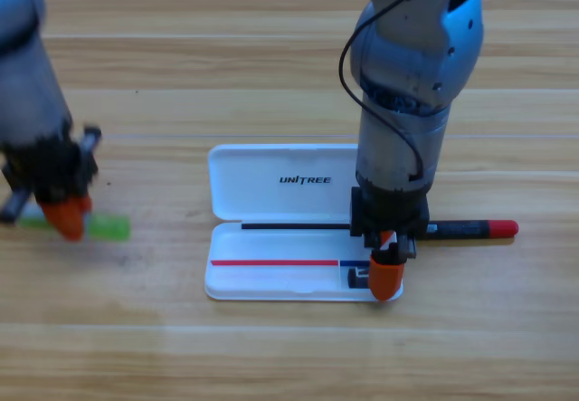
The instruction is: Clean up eraser and pencils
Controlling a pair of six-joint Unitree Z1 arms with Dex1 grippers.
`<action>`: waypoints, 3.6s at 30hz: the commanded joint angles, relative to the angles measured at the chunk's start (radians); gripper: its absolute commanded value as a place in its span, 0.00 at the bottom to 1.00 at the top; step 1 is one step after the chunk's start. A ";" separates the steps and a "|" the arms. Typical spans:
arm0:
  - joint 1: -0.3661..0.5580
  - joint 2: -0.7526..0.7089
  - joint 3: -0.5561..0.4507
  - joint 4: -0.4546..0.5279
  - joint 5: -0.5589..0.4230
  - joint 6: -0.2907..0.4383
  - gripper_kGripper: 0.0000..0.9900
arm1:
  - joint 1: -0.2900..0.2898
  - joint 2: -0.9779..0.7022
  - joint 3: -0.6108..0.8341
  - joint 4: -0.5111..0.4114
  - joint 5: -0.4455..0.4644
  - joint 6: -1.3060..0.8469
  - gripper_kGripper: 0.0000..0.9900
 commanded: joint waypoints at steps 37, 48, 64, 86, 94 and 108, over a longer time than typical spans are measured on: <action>-0.294 0.393 -0.538 0.244 -0.226 -0.281 0.00 | -0.262 0.004 0.272 -0.314 -0.047 -0.290 0.67; -0.308 0.459 -0.571 0.228 -0.234 -0.285 0.00 | -0.263 0.000 0.282 -0.308 -0.039 -0.318 0.00; -0.314 0.516 -0.603 0.227 -0.240 -0.307 0.00 | -0.250 -0.105 0.291 -0.268 -0.039 -0.306 0.00; -0.314 0.477 -0.583 0.234 -0.236 -0.342 1.00 | -0.084 -0.281 0.242 -0.100 -0.034 -0.229 0.00; -0.313 0.263 -0.569 0.296 -0.214 -0.317 1.00 | -0.030 -0.221 0.148 -0.067 -0.034 -0.194 0.00; -0.001 -0.342 -0.419 0.357 -0.199 -0.258 1.00 | 0.048 0.009 -0.103 -0.021 -0.050 -0.121 0.00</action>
